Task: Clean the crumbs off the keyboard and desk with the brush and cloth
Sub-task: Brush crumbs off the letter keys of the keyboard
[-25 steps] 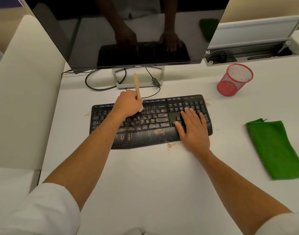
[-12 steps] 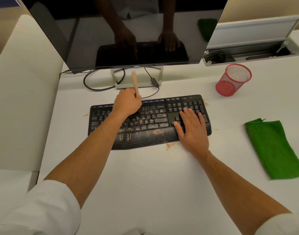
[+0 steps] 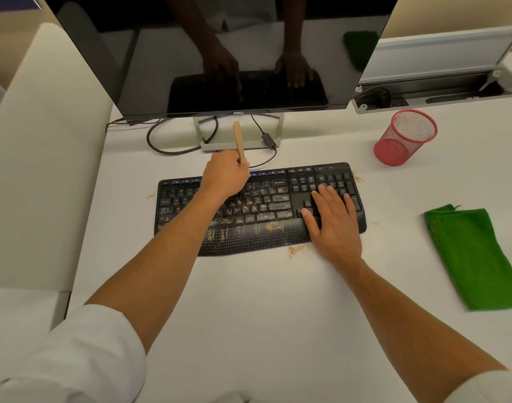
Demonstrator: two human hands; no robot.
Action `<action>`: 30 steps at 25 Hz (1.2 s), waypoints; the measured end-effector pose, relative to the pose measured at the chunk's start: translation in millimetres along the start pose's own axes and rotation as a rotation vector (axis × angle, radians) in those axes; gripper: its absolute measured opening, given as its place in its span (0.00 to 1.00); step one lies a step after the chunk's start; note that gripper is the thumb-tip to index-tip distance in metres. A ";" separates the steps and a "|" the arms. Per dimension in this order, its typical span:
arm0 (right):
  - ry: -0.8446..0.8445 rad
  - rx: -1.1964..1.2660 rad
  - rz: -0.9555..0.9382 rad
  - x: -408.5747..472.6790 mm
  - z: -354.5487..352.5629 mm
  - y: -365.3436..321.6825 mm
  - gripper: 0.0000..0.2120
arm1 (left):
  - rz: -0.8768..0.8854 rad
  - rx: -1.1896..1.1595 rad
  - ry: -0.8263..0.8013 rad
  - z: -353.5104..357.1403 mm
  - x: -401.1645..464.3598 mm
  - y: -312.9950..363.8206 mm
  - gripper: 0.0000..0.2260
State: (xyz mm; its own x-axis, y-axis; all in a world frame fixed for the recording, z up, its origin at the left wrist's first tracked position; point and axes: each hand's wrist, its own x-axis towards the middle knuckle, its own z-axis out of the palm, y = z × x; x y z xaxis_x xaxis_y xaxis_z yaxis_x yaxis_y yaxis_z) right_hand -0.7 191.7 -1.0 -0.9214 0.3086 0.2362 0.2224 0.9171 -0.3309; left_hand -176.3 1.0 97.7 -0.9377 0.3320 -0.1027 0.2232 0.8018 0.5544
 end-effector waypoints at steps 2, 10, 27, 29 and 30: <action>-0.004 0.000 0.000 -0.2 0.3 -0.1 0.29 | -0.045 0.071 -0.061 4.7 0.9 -4.5 0.11; -0.006 -0.003 0.003 -0.3 -0.3 -0.7 0.29 | -0.114 -0.045 -0.161 -5.3 4.6 3.4 0.09; -0.006 0.010 0.004 -0.5 -2.1 -1.7 0.27 | 0.032 0.089 -0.148 4.7 -1.4 10.1 0.10; -0.008 -0.004 0.003 -0.2 -1.7 -1.9 0.27 | -0.024 0.099 -0.299 2.4 1.7 10.1 0.08; -0.009 -0.005 0.005 0.0 -1.5 -1.2 0.27 | -0.060 0.082 -0.378 0.2 2.4 12.0 0.07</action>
State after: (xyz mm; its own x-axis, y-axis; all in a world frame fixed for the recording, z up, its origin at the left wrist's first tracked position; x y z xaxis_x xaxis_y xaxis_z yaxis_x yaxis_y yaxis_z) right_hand -0.5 191.0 0.7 -0.9232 0.3106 0.2263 0.2283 0.9170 -0.3271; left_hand -175.8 11.5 104.0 -0.7890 0.4306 -0.4382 0.2060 0.8574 0.4716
